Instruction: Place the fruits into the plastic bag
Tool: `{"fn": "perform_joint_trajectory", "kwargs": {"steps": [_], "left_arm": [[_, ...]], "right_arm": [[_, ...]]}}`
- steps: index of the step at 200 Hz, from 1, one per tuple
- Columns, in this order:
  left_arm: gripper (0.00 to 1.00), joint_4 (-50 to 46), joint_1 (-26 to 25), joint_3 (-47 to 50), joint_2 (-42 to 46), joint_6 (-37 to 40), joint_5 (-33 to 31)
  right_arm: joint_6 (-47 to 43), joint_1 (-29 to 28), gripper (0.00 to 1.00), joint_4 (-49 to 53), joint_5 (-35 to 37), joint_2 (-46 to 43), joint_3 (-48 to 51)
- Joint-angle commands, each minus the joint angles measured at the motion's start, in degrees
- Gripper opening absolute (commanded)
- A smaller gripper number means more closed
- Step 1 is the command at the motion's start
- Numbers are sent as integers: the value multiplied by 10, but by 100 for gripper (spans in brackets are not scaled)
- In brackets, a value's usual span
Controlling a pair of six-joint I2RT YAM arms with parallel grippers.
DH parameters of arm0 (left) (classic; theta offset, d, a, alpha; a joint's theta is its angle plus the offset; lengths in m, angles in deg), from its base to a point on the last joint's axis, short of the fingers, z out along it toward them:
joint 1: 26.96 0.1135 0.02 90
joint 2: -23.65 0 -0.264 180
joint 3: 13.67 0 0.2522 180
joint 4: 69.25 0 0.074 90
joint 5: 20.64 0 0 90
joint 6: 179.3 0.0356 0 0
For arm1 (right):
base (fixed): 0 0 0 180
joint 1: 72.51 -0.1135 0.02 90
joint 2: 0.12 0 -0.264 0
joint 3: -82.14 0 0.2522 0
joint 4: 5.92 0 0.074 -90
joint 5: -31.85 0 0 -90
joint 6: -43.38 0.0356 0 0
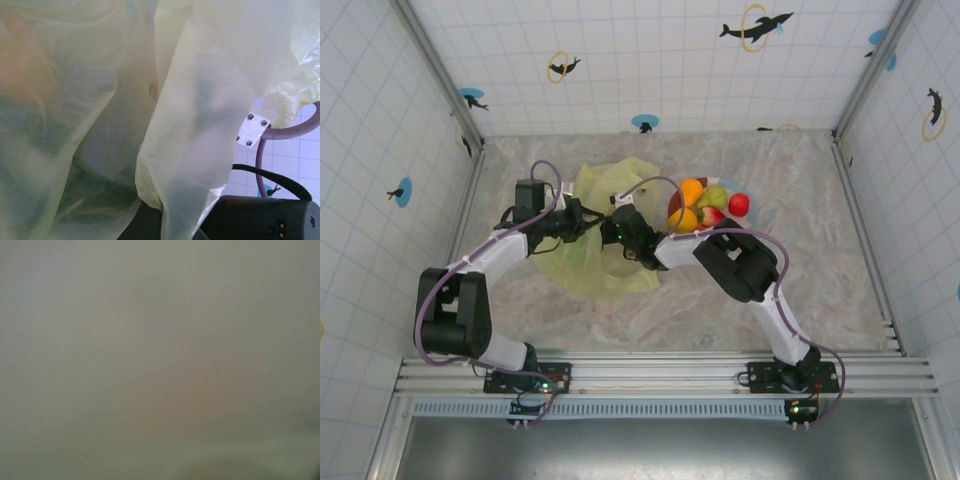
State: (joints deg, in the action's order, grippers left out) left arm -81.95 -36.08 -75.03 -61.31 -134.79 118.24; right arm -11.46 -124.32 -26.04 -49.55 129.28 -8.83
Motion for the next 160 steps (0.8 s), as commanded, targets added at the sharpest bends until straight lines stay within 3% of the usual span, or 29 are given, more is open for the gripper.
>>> {"fn": "perform_joint_trajectory", "kwargs": {"steps": [1, 30, 42, 94, 160], "left_arm": [[0, 8, 4, 6, 3, -7, 11], [0, 5, 4, 6, 2, -4, 10], [0, 3, 5, 5, 1, -3, 9], [0, -5, 10, 1, -1, 6, 7], [0, -22, 15, -10, -2, 30, -10]], "right_arm": [[-5, 7, 87, -86, -31, -11, 16], [-28, 16, 92, -93, -42, -46, 57], [-45, 17, 99, -84, -39, -65, 74], [-120, 19, 100, -6, 15, -153, 144], [-209, 21, 96, 105, 24, -319, 261]]}}
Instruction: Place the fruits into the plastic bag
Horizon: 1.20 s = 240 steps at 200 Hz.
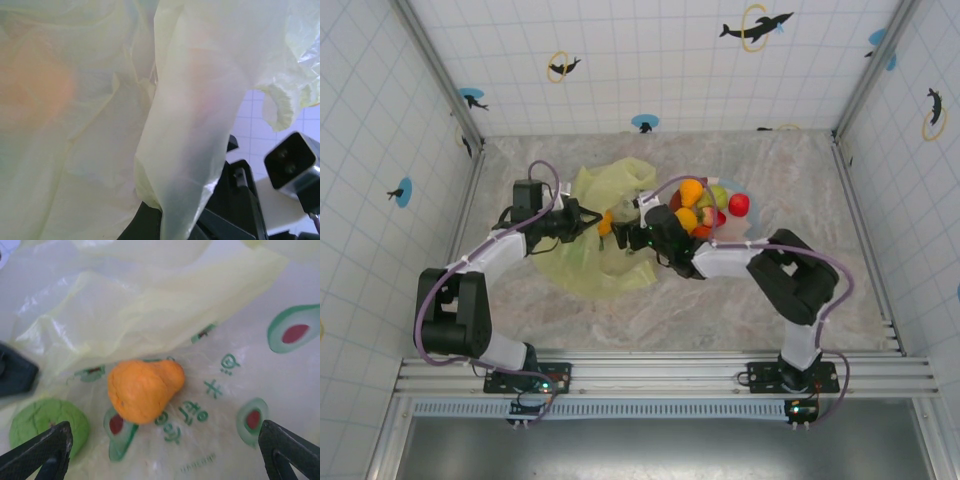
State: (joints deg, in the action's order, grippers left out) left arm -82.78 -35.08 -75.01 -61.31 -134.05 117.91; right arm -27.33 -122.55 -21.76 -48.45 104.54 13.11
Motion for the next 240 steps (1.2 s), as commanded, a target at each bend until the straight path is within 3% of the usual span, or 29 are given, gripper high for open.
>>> {"fn": "perform_joint_trajectory", "kwargs": {"steps": [1, 66, 98, 135, 178, 240], "left_arm": [[0, -13, 5, -10, -2, 23, -7], [0, -2, 4, -24, -15, -20, -7], [0, 7, 4, -28, -27, -31, 1], [0, 32, 4, 3, -18, -26, -5], [0, 25, 4, 5, -19, -17, -3], [0, 21, 4, 8, -20, -15, 0]], "right_arm": [[-51, 4, 96, 63, 13, -74, 43], [-22, 44, 94, 148, -5, -277, 177], [-1, 87, 96, 179, 44, -322, 223], [1, 127, 100, 233, 112, -291, 219], [10, 165, 99, 224, 26, -209, 180], [11, 174, 93, 191, -9, -132, 145]]}}
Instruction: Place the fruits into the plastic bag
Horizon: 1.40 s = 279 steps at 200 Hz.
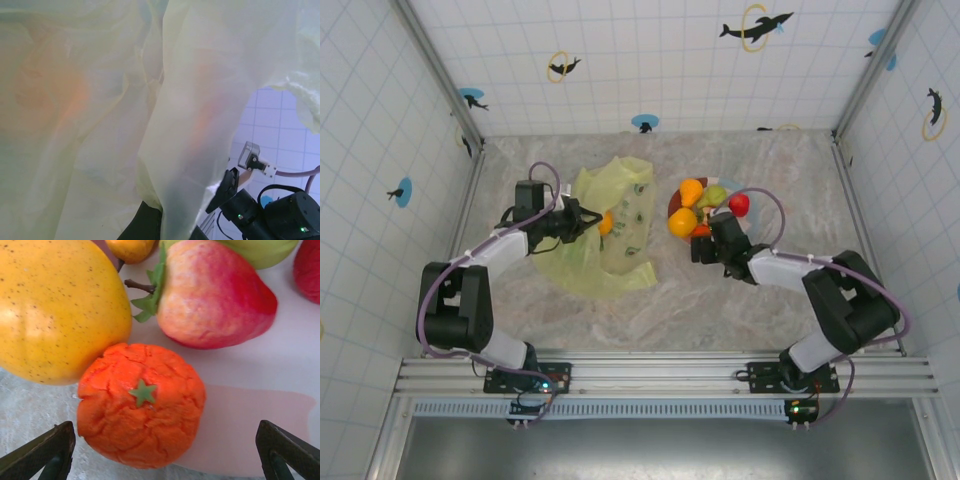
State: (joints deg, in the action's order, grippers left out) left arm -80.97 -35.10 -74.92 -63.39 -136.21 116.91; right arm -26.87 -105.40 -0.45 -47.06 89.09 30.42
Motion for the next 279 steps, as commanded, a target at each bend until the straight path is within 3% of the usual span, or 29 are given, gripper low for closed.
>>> {"fn": "perform_joint_trajectory", "kwargs": {"steps": [1, 95, 140, 191, 234, 279], "left_arm": [[0, 3, 4, 7, 1, 6, 10], [0, 1, 4, 8, 0, 8, 14], [0, -1, 4, 8, 1, 8, 16], [0, 0, 4, 8, 3, 7, 18], [0, 1, 5, 9, 7, 6, 20], [0, 13, 4, 8, 11, 5, 40]], "right_arm": [[6, 3, 93, -23, -23, 24, -29], [-10, 8, 70, -21, -7, 53, -45], [-19, 9, 61, -23, 16, 11, -20], [-28, 5, 59, -12, 38, -72, 11], [-60, -39, 59, -104, -61, -131, 35], [-104, -96, 58, -128, -139, -22, -64]]}}
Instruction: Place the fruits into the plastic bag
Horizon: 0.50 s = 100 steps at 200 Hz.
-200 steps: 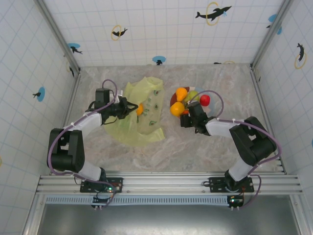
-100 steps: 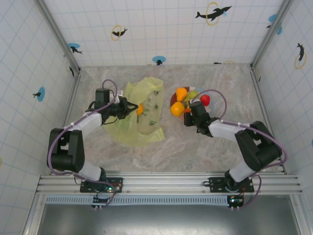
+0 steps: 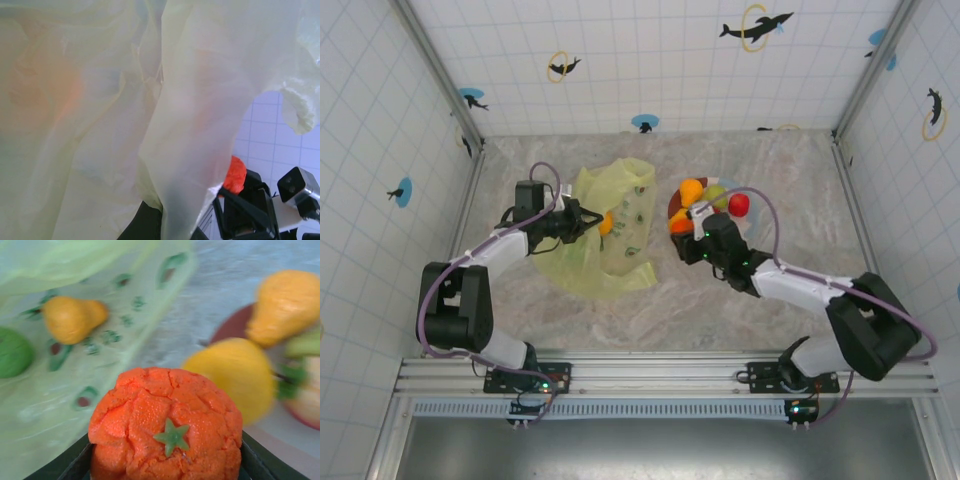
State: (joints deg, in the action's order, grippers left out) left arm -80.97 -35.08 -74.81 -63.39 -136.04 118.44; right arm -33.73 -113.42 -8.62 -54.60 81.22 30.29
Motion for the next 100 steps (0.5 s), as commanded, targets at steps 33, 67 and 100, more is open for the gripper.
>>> {"fn": "perform_joint_trajectory", "kwargs": {"steps": [33, 67, 100], "left_arm": [[0, 31, 3, 8, 15, 0, 46], [0, 60, -4, 14, 18, -19, 64], [0, 72, -33, 17, 21, -26, 57]], "right_arm": [[-68, -28, 58, -37, -155, 158, -150], [-60, -48, 57, -49, -229, 245, -200], [-30, -77, 57, -110, -247, 285, -208]]}}
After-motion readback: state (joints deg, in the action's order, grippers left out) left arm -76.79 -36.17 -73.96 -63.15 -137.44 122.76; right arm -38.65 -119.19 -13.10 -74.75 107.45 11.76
